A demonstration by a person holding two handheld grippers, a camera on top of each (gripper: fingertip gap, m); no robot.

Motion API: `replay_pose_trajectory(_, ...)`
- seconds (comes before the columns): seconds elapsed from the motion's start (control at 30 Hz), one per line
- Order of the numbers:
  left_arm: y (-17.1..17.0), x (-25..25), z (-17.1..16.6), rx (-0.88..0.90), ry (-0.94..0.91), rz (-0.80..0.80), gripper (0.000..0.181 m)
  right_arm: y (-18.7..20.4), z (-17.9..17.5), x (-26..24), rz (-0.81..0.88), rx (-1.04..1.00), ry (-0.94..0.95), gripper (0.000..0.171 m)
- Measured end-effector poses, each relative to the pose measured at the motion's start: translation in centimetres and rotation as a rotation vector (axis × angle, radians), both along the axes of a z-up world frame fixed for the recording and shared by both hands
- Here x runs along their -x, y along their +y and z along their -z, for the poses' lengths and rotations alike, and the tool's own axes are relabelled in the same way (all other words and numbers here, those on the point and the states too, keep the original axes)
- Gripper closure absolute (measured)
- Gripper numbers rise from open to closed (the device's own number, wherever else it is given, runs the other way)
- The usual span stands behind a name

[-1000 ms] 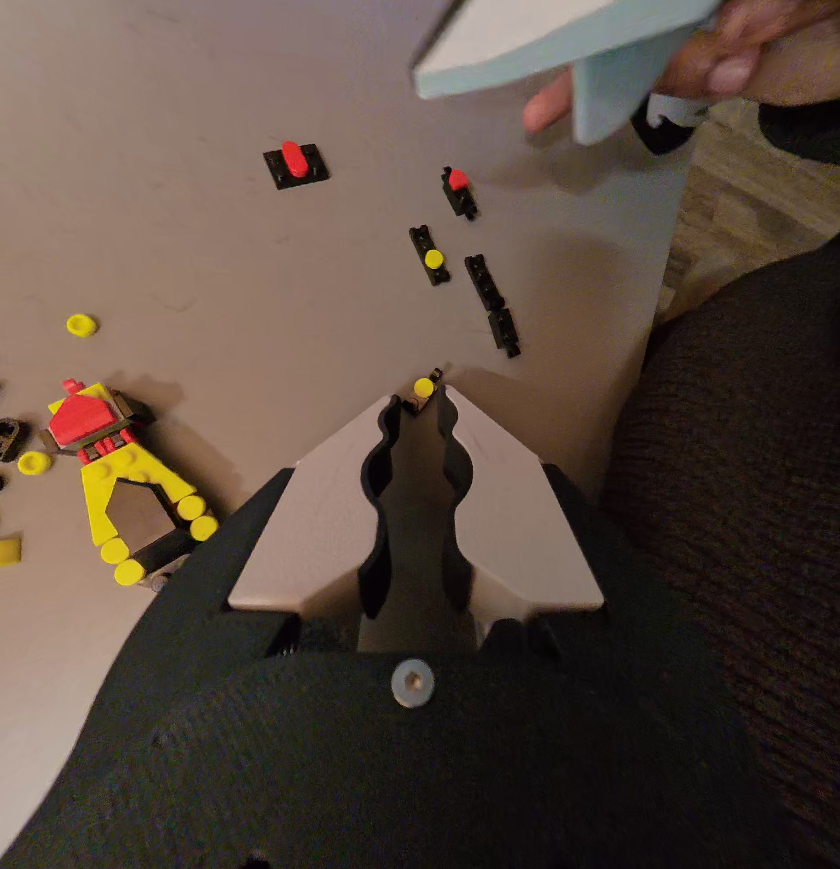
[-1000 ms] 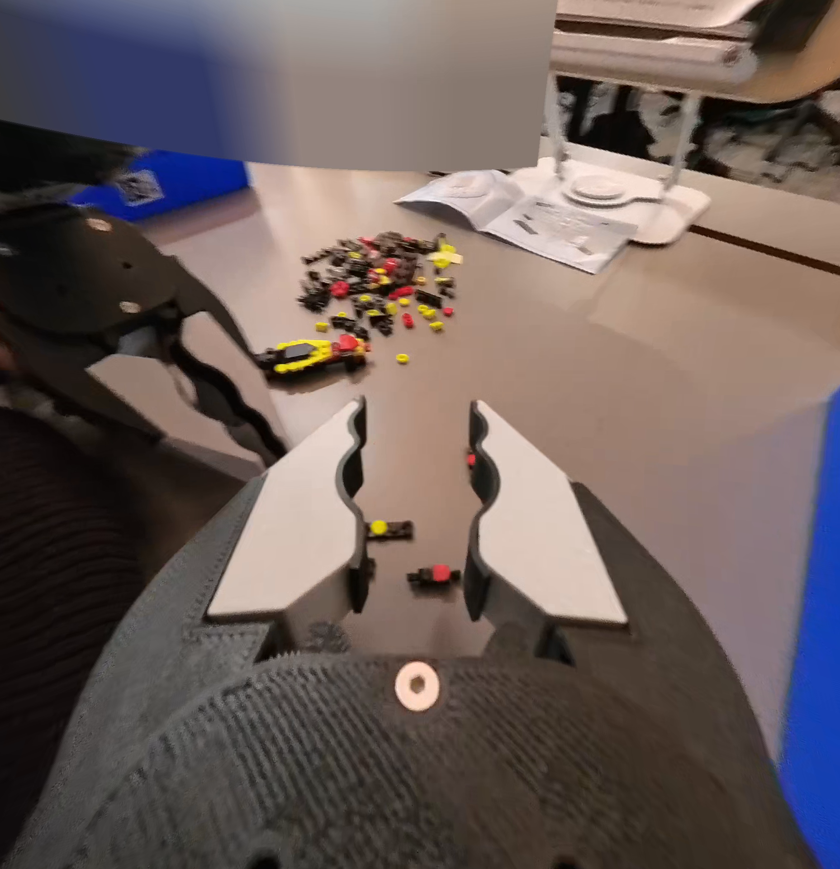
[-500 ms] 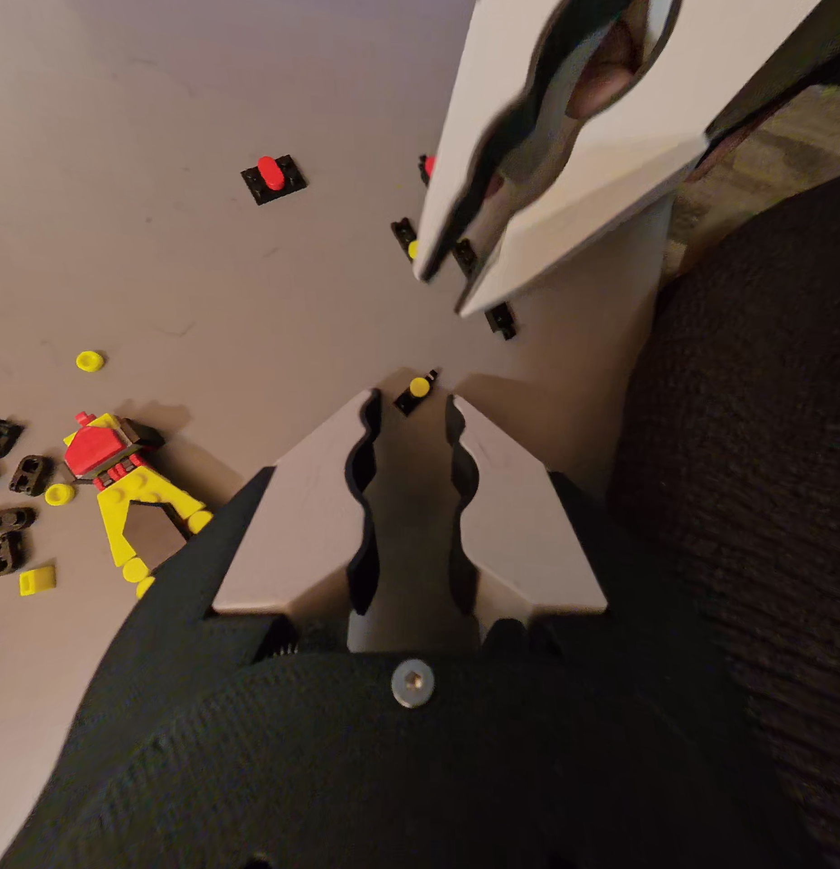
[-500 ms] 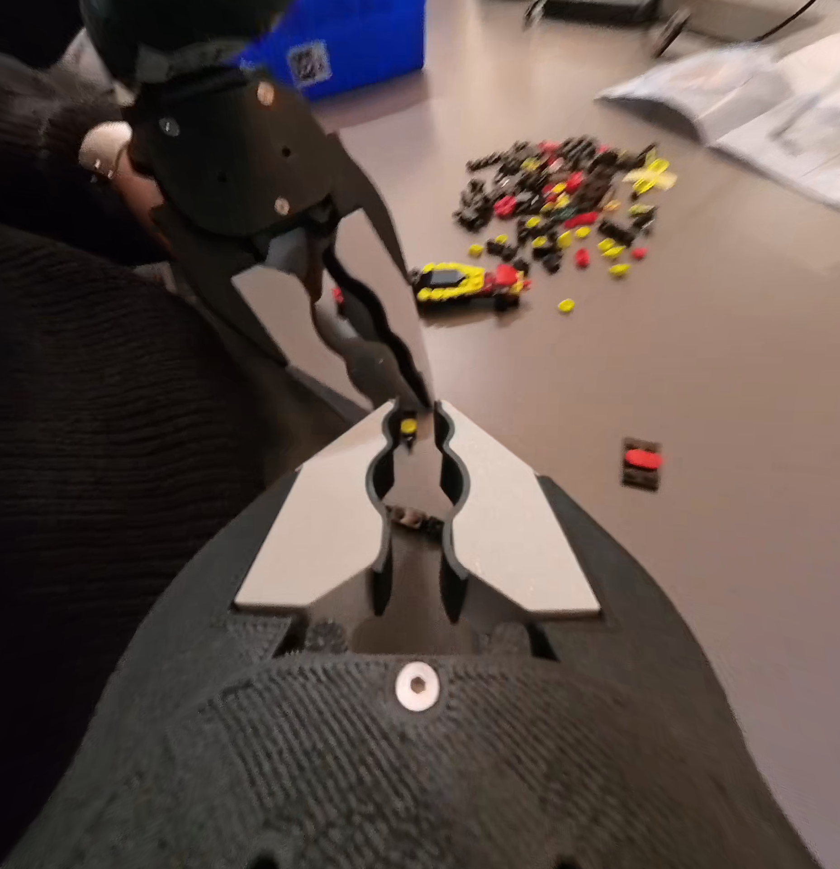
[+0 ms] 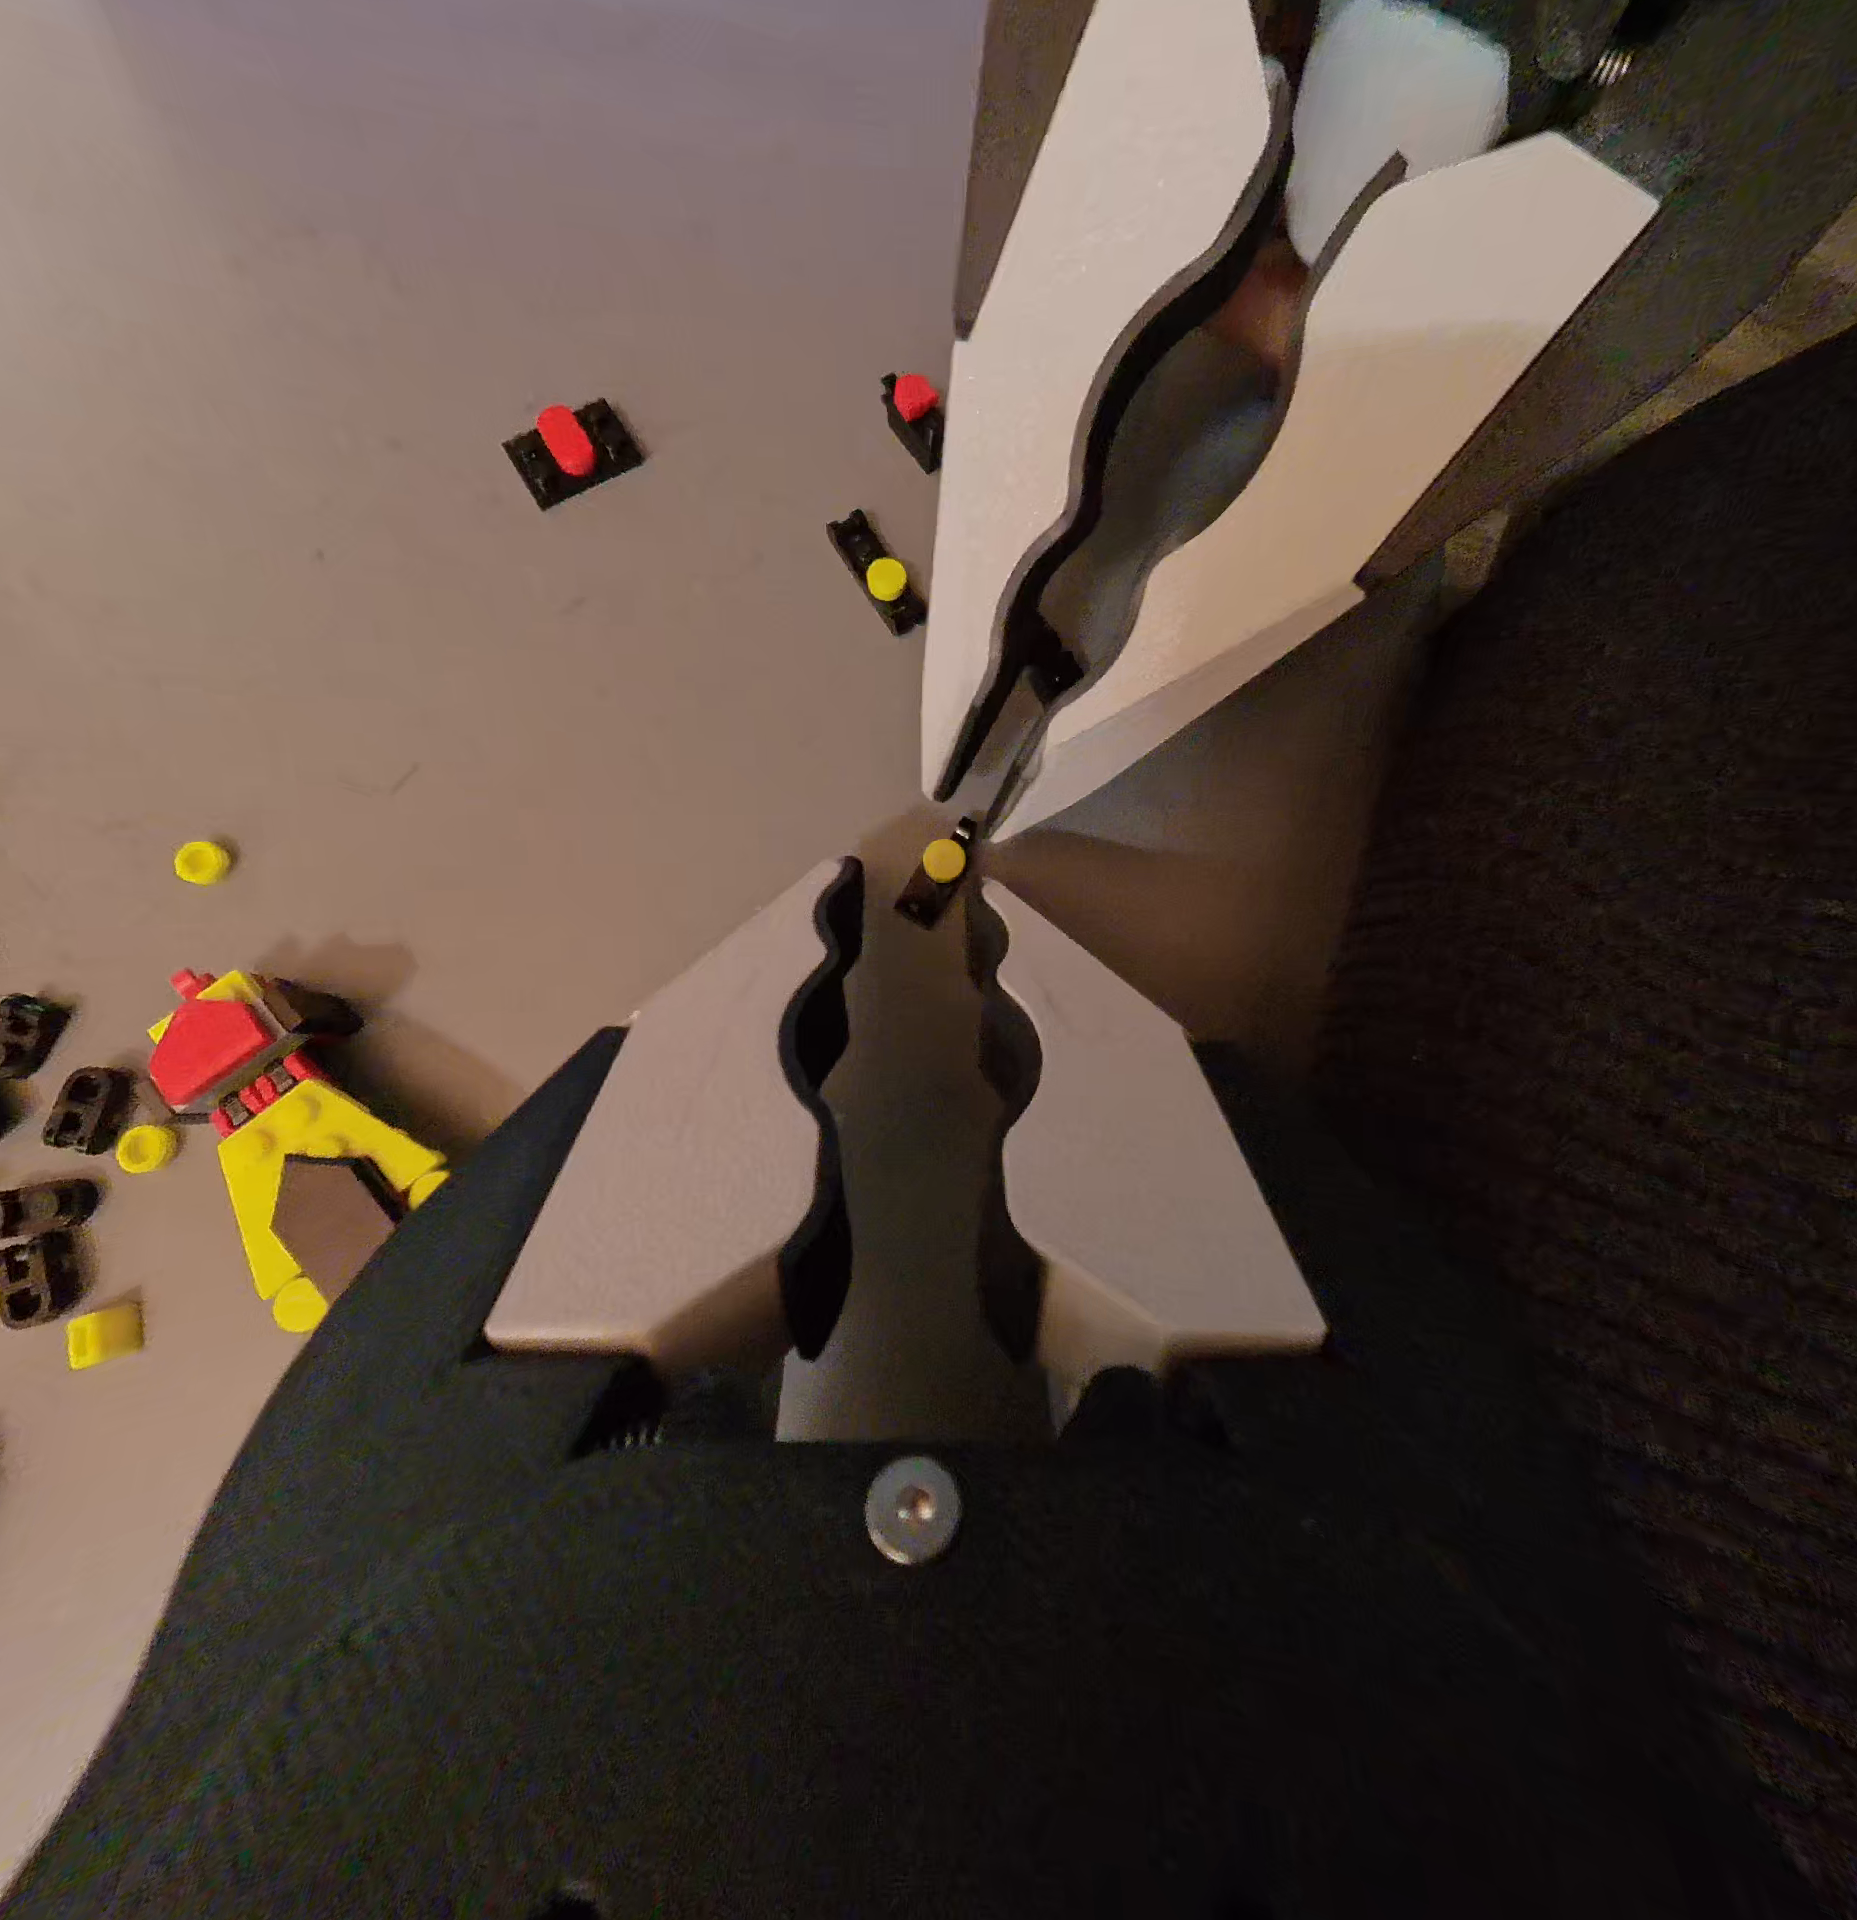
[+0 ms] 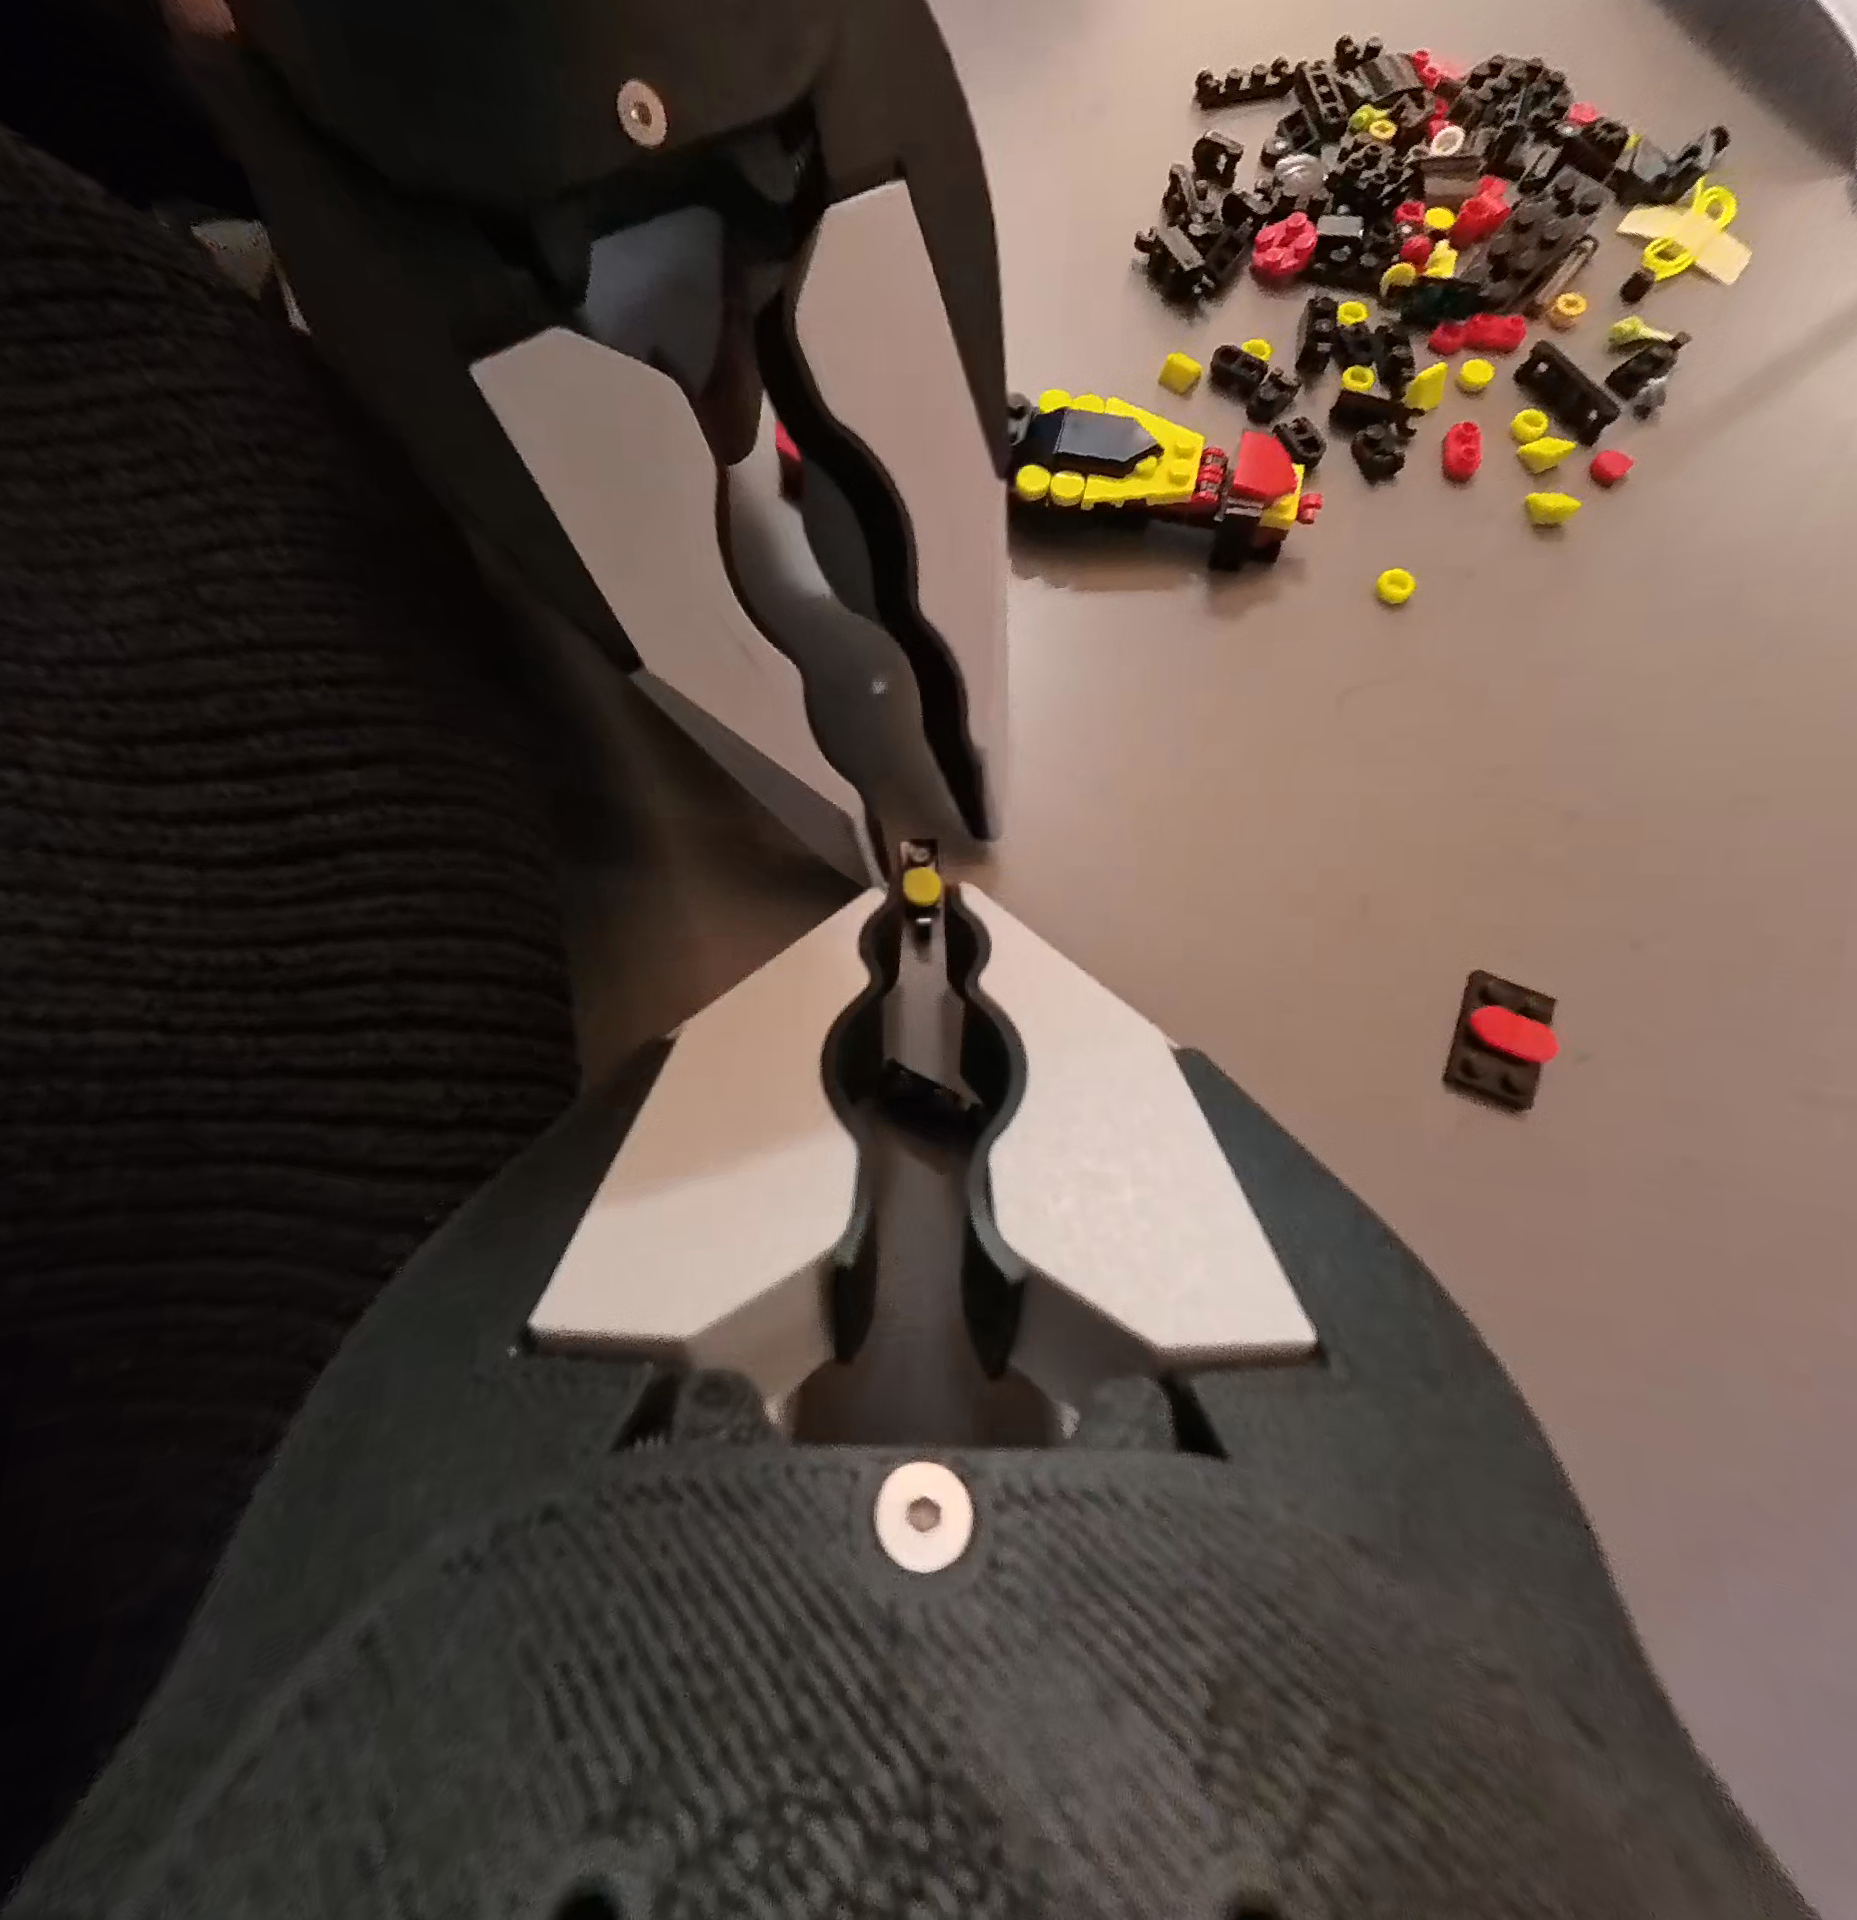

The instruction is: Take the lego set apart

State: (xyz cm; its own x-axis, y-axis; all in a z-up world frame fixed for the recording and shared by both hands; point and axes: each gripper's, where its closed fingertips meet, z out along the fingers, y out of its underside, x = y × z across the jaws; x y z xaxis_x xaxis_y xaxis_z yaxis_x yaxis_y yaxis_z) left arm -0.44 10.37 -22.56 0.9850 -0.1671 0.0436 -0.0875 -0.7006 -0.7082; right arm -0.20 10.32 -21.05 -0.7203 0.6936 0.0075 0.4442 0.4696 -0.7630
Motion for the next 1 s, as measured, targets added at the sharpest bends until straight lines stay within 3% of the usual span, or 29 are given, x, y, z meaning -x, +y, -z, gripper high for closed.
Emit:
replay_pose_trajectory(0.13,0.0,-0.1,0.0,0.005,-0.021,-0.004,0.175,-0.3,0.1,0.1,-0.020,0.023,-0.024,0.164)
replay_pose_trajectory(0.5,-0.3,-0.3,-0.1,0.045,-0.142,-0.037,0.172,-0.4,0.7,0.4,-0.020,0.019,-0.053,0.170)
replay_pose_trajectory(0.77,-1.1,-0.5,-0.7,0.150,-0.422,-0.183,0.179,-0.5,0.8,0.3,-0.022,0.026,-0.054,0.169)
replay_pose_trajectory(1.0,-1.0,0.0,-0.1,0.191,-0.490,-0.313,0.174,-0.4,0.8,0.4,-0.019,0.015,-0.043,0.168)
